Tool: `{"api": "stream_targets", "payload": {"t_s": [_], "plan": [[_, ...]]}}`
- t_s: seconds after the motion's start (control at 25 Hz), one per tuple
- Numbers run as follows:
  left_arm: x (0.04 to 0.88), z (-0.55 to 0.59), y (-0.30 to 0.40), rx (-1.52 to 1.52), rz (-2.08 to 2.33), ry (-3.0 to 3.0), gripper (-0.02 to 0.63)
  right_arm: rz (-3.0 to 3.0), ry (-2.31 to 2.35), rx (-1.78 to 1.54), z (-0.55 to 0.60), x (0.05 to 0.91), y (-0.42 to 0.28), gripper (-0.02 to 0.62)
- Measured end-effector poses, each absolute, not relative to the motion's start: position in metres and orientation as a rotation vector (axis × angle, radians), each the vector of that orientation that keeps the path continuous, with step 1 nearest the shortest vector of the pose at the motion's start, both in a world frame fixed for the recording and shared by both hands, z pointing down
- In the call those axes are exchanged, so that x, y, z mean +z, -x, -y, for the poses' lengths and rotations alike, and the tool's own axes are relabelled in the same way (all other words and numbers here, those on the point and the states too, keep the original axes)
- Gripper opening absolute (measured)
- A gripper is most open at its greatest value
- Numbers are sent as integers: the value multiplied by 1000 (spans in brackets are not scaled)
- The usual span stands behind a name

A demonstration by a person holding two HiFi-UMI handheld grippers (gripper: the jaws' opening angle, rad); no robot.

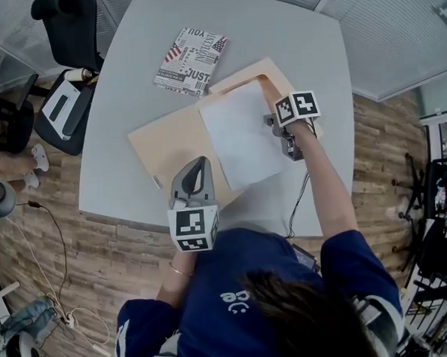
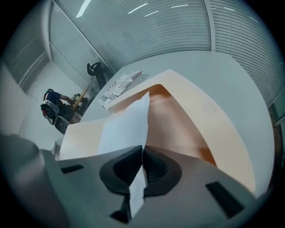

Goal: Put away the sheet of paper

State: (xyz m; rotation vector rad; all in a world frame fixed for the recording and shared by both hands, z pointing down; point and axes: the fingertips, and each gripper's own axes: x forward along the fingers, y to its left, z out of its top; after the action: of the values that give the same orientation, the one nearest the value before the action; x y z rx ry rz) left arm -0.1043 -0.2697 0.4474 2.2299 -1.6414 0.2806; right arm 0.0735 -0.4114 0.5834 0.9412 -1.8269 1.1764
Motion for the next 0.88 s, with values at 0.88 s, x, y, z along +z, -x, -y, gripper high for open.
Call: {"api": "stream_targets", "payload": {"t_s": [0.88], "plan": [[497,254,27,503,1312,-2322,5,1973,-859,1171,447,598,-42,8]]}}
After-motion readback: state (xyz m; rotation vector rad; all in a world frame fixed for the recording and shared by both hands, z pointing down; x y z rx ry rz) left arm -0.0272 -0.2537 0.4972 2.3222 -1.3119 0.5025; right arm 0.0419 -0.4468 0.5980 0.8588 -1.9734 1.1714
